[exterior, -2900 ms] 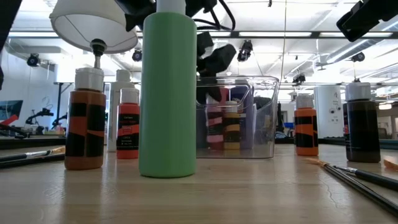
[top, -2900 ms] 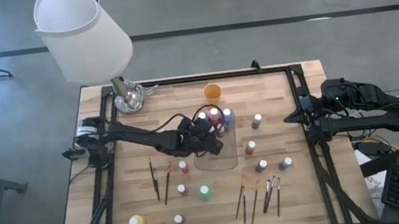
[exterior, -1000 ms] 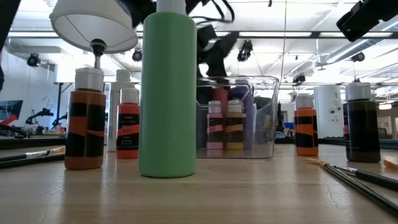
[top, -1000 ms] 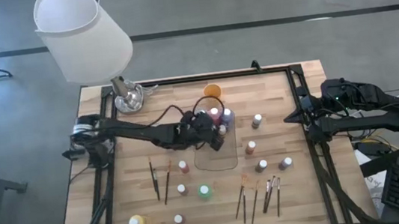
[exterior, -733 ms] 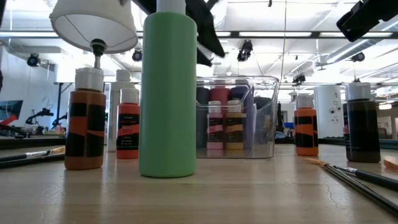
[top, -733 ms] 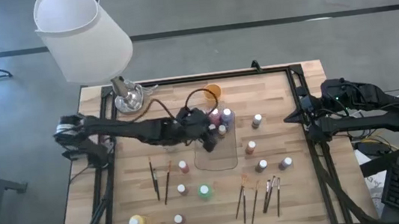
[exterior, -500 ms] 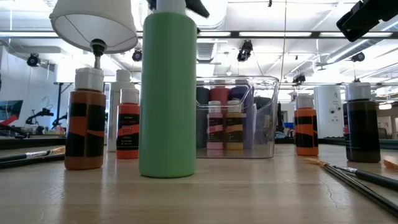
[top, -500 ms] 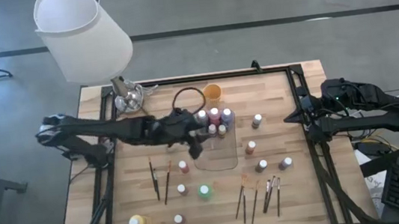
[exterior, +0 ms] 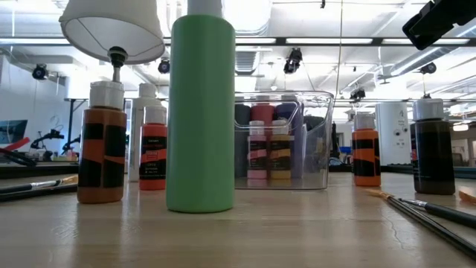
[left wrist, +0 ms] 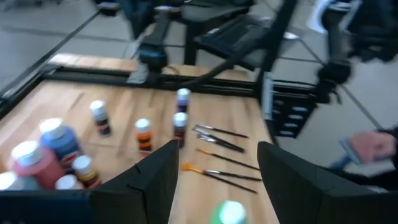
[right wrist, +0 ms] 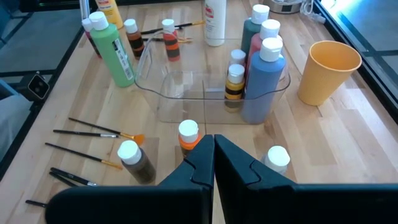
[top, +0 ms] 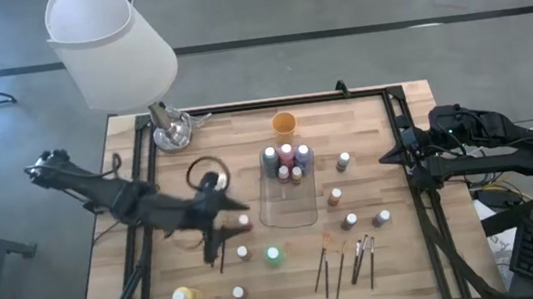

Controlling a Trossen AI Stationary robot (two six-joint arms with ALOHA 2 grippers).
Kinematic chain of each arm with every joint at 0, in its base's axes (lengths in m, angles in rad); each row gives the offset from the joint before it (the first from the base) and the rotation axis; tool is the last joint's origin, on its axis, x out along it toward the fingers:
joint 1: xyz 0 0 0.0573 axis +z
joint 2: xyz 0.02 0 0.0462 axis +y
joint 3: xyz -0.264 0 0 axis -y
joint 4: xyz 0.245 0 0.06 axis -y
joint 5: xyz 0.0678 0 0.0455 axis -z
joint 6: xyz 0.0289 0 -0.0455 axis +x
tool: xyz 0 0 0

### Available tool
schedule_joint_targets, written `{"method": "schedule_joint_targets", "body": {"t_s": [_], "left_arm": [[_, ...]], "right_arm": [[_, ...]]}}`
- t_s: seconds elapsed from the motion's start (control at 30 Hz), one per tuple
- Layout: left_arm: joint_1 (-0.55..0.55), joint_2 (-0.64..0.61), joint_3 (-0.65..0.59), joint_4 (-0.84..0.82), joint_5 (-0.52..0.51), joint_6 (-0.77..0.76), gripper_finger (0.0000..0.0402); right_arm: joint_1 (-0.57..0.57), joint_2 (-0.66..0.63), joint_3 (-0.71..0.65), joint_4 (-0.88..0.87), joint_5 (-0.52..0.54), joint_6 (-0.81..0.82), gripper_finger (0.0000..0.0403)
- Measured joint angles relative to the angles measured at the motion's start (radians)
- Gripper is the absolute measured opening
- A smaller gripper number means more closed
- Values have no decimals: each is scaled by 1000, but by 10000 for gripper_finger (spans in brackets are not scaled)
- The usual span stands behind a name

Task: Pick & Place Paint Supplies
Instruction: Put the red paint bottle into the transparent bin

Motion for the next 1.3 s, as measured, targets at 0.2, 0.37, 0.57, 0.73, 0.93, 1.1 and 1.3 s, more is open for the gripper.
{"method": "schedule_joint_targets", "body": {"t_s": [0.2,0.37,0.57,0.73,0.93,1.1,1.3], "left_arm": [[-104,-9,0,-6,-8,51,222],[-146,-4,0,-79,-11,140,221],[-158,7,0,-159,-11,164,220],[-158,15,0,-198,-10,128,220],[-158,15,-1,-252,-10,48,220],[-158,15,-4,-279,-10,4,220],[-157,16,-62,-285,-10,-30,220]], "right_arm": [[0,0,0,0,0,0,8],[0,0,0,0,0,0,8],[0,0,0,0,0,0,8],[0,0,0,0,0,0,8],[0,0,0,0,0,0,8],[0,0,0,0,0,0,8],[0,0,0,0,0,0,8]]}}
